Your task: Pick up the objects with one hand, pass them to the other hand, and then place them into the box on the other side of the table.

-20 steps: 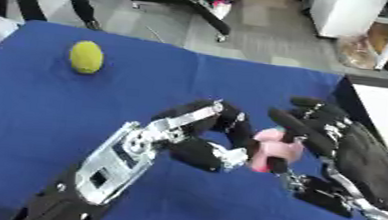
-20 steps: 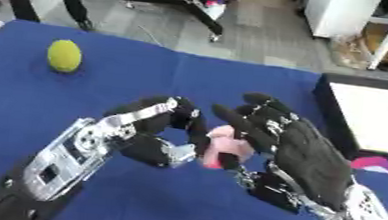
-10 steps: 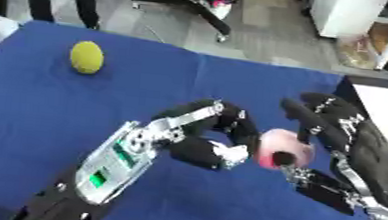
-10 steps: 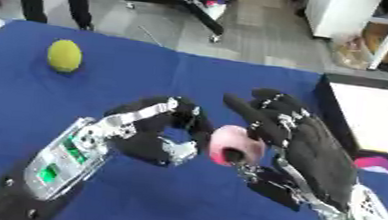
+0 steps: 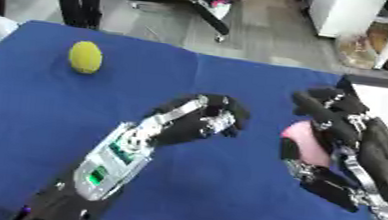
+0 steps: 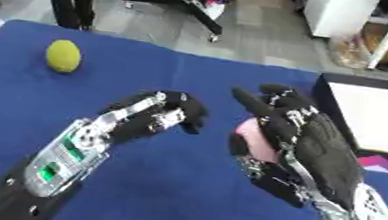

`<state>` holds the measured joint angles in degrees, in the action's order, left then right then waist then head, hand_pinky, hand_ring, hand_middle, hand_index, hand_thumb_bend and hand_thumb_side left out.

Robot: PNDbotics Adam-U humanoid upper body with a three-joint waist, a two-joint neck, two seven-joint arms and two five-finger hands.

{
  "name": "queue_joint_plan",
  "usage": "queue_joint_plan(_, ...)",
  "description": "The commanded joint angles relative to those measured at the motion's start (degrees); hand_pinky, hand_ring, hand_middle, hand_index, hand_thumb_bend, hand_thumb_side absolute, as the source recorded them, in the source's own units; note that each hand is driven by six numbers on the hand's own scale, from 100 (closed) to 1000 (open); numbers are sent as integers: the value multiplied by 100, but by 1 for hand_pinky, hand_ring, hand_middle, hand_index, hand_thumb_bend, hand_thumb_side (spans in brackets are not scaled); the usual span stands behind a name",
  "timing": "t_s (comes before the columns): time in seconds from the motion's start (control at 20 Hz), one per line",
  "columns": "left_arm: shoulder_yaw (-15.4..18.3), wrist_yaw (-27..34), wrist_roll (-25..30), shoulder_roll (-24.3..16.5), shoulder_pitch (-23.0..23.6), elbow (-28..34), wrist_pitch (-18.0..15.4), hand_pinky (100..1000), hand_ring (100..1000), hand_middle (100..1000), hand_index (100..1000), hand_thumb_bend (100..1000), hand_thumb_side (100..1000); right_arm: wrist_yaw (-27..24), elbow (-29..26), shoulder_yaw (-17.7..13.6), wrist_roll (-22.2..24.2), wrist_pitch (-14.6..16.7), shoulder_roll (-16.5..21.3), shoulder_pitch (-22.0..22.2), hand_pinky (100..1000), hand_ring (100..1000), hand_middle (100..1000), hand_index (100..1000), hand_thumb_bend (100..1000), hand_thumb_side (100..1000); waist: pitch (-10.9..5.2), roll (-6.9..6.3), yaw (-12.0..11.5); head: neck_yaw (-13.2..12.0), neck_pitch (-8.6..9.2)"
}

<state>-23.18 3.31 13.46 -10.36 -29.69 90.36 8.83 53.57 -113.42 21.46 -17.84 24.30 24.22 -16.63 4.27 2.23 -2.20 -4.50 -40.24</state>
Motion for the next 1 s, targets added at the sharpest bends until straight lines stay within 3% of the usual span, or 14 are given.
queue_joint_plan(0.05, 272, 139, -476, 45, -21, -117, -35, 688, 613, 584, 748, 100, 760, -51, -117, -167, -138, -73, 174, -18, 774, 609, 160, 963, 100, 100, -107, -1, 6, 44, -8)
queue_joint_plan(0.35, 735, 324, -1165, -61, 215, -378, -191, 689, 613, 583, 747, 100, 732, 13, -117, -515, -500, -312, 436, 187, 773, 610, 172, 965, 100, 100, -100, 6, -10, 201, 5)
queue_joint_plan(0.55, 1028, 503, -1490, -185, 516, -440, -344, 690, 613, 584, 747, 100, 721, 228, -117, -851, -798, -601, 663, 446, 776, 612, 181, 968, 100, 100, -83, 3, -33, 408, 15)
queue_joint_plan(0.8, 1295, 626, -1751, -324, 838, -375, -478, 690, 614, 585, 747, 100, 716, 606, -117, -1346, -1101, -1186, 1092, 896, 780, 614, 191, 973, 100, 100, -62, 14, -61, 782, 80)
queue_joint_plan(1.0, 1375, 640, -1825, -390, 937, -315, -515, 691, 614, 585, 747, 100, 713, 732, -117, -1467, -1178, -1407, 1240, 1031, 780, 613, 191, 976, 100, 100, -32, 27, -29, 988, 176)
